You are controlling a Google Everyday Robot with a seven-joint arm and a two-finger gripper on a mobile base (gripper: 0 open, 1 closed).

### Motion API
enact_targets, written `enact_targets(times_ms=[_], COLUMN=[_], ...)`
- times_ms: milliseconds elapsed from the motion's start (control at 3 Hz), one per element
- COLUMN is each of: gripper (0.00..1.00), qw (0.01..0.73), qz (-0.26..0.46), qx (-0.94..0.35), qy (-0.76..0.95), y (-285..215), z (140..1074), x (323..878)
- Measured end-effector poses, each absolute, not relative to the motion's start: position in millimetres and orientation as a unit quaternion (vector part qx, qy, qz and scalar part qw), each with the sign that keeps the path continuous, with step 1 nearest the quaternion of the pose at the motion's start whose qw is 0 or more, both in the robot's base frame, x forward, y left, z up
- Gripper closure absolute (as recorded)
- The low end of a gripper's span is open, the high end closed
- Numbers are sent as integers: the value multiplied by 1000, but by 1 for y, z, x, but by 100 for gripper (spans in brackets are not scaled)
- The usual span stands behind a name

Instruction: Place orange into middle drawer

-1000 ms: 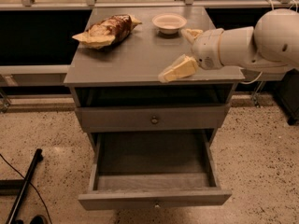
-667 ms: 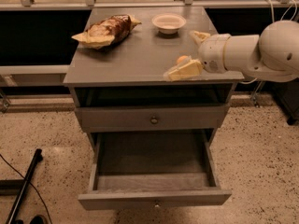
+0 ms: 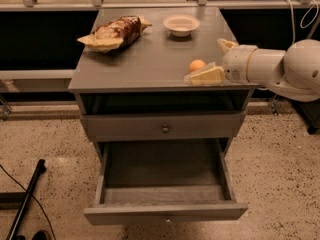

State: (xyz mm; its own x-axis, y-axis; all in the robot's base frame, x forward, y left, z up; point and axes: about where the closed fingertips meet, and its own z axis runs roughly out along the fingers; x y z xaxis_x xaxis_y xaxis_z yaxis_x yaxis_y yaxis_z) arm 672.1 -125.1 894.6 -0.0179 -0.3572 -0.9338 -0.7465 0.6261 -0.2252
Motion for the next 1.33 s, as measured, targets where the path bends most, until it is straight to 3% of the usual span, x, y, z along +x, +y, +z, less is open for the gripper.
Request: enact_targets(times_ms=[667,1000,1333], gripper=[2,24,54], qw=[567,565,558], qz=[164,167,178], qx=[-345,-332,-323], qy=[730,737,743], y=[-133,-132,-130], z=[866,857,842], x=[706,714,715])
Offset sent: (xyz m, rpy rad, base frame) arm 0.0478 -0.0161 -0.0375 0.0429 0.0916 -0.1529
